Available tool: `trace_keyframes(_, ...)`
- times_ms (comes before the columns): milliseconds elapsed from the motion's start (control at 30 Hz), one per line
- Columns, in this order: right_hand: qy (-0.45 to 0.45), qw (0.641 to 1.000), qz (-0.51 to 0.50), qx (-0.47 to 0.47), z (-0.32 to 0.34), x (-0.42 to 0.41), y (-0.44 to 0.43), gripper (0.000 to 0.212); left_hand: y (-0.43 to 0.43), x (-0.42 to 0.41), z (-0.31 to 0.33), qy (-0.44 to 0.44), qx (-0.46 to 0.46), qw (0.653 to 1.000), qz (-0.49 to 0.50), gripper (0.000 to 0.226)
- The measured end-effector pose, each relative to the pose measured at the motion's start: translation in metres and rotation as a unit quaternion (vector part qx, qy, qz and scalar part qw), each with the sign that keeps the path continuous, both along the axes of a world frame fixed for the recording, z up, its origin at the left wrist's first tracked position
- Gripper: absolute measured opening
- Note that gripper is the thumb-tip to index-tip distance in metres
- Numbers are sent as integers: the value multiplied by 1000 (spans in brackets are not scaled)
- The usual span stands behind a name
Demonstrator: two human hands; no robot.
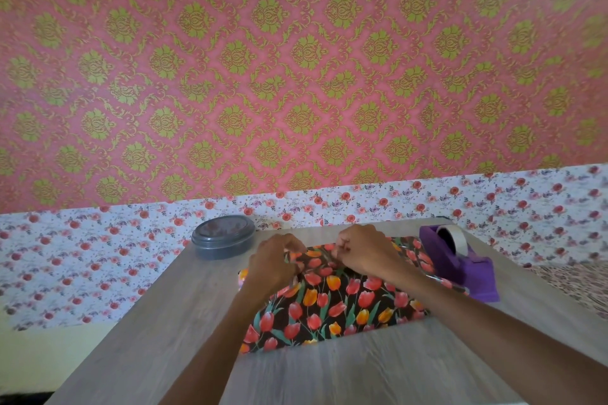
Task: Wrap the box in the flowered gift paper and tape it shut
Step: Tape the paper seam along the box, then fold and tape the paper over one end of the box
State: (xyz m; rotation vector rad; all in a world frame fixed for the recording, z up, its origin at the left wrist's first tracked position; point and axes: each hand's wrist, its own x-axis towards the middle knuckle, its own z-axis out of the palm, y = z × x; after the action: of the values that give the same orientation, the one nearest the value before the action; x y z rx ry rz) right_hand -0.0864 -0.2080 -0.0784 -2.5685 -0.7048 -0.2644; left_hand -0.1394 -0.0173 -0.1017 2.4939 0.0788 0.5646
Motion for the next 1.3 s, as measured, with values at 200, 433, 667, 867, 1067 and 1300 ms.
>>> trace_keyframes(200,-2,989,113,-93,1,-15,-43,41,-25,8,8,-8,174,985,-1,23)
trace_keyframes(433,-285,949,127,-31,-54,-31,-59,36,-37,40,21,168,190,966,-43,38)
trace_keyframes(667,-180,966,169,-79,-16,-32,-80,62,-33,33,28,167,108,972,-129,22)
trace_keyframes(867,-218,928,107,-282,-8,-32,-77,127,-49,2,25,74,158,978,-111,35)
trace_keyframes(1067,-322,909,117,-238,-28,-41,-72,124,-51,-5,60,264,89,953,-118,75)
trace_keyframes(1300,-404,868,132,-256,-4,-40,-70,112,-41,-2,76,304,-43,942,-136,111)
